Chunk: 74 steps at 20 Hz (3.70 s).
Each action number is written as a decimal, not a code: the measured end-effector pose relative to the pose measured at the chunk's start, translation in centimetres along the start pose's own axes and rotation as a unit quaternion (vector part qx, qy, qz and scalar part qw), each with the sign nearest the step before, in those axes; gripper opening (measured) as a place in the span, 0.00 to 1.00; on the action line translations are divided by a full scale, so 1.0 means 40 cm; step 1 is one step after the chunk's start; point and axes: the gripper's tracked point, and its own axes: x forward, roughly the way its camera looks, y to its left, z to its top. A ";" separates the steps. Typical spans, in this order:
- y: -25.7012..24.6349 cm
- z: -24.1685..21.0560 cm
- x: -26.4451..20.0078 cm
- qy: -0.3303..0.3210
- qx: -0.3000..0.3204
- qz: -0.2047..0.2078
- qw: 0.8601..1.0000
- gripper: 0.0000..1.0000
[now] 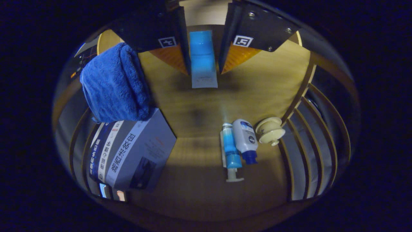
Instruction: Pull open the drawer, take out the items inside it, and place them on the countertop above the cabinet.
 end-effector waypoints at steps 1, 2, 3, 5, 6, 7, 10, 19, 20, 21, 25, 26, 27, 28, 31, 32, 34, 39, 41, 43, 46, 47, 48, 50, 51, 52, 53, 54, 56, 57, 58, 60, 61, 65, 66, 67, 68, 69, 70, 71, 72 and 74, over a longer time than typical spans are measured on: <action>-0.004 0.011 -0.023 -0.015 -0.002 -0.004 1.000 0.49; -0.008 0.018 -0.050 -0.029 -0.004 -0.008 1.000 0.49; -0.014 0.020 -0.080 -0.040 -0.006 -0.015 0.999 0.49; -0.025 0.018 -0.140 -0.057 -0.005 -0.024 0.998 0.49; -0.027 0.014 -0.168 -0.068 -0.003 -0.028 0.997 0.49; -0.032 0.007 -0.196 -0.076 -0.003 -0.031 0.997 0.49; -0.033 -0.017 -0.290 -0.118 -0.014 -0.039 0.992 0.49; -0.048 -0.199 -0.530 -0.219 0.007 -0.039 0.975 0.49; -0.063 -0.225 -0.552 -0.228 0.011 -0.042 0.973 0.49; -0.067 -0.245 -0.567 -0.237 0.017 -0.040 0.971 0.49; -0.079 -0.343 -0.606 -0.271 0.029 -0.019 0.962 0.49; -0.077 -0.374 -0.609 -0.271 0.025 -0.010 0.962 0.49; -0.091 -0.405 -0.604 -0.268 0.022 -0.014 0.963 0.49; -0.099 -0.433 -0.599 -0.263 0.022 -0.014 0.964 0.49; -0.112 -0.511 -0.586 -0.250 0.043 -0.009 0.967 0.49; -0.115 -0.535 -0.581 -0.244 0.053 -0.005 0.968 0.49; -0.118 -0.569 -0.575 -0.237 0.062 0.006 0.970 0.49; -0.136 -0.623 -0.532 -0.217 0.049 0.011 0.975 0.49; -0.142 -0.621 -0.518 -0.220 0.047 0.013 0.974 0.50; -0.151 -0.627 -0.504 -0.219 0.042 0.011 0.975 0.69; -0.154 -0.651 -0.477 -0.203 0.029 0.016 0.979 0.84; -0.147 -0.653 -0.470 -0.202 0.026 0.022 0.979 0.88; -0.141 -0.653 -0.462 -0.202 0.025 0.030 0.979 0.92; -0.131 -0.651 -0.447 -0.201 0.024 0.045 0.978 0.96; -0.122 -0.652 -0.439 -0.199 0.022 0.056 0.978 0.96; -0.117 -0.657 -0.440 -0.196 0.019 0.063 0.978 0.96; -0.118 -0.656 -0.437 -0.197 0.018 0.069 0.978 0.96; -0.121 -0.648 -0.434 -0.201 0.021 0.071 0.977 0.96; -0.124 -0.651 -0.433 -0.201 0.025 0.073 0.976 0.96; -0.123 -0.653 -0.433 -0.201 0.024 0.073 0.977 0.96; -0.124 -0.652 -0.434 -0.201 0.024 0.073 0.977 0.96; -0.124 -0.652 -0.434 -0.201 0.024 0.073 0.977 0.96; -0.124 -0.651 -0.433 -0.199 0.025 0.073 0.977 0.96; -0.120 -0.646 -0.430 -0.195 0.021 0.070 0.978 0.96; -0.119 -0.641 -0.427 -0.196 0.022 0.069 0.978 0.96; -0.117 -0.638 -0.422 -0.196 0.020 0.067 0.978 0.96; -0.117 -0.633 -0.419 -0.196 0.020 0.068 0.978 0.96; -0.116 -0.631 -0.414 -0.194 0.021 0.069 0.978 0.96; -0.118 -0.627 -0.414 -0.195 0.023 0.072 0.978 0.96; -0.121 -0.622 -0.410 -0.196 0.026 0.073 0.978 0.96; -0.119 -0.619 -0.408 -0.197 0.029 0.074 0.977 0.95; -0.116 -0.612 -0.397 -0.198 0.027 0.072 0.977 0.95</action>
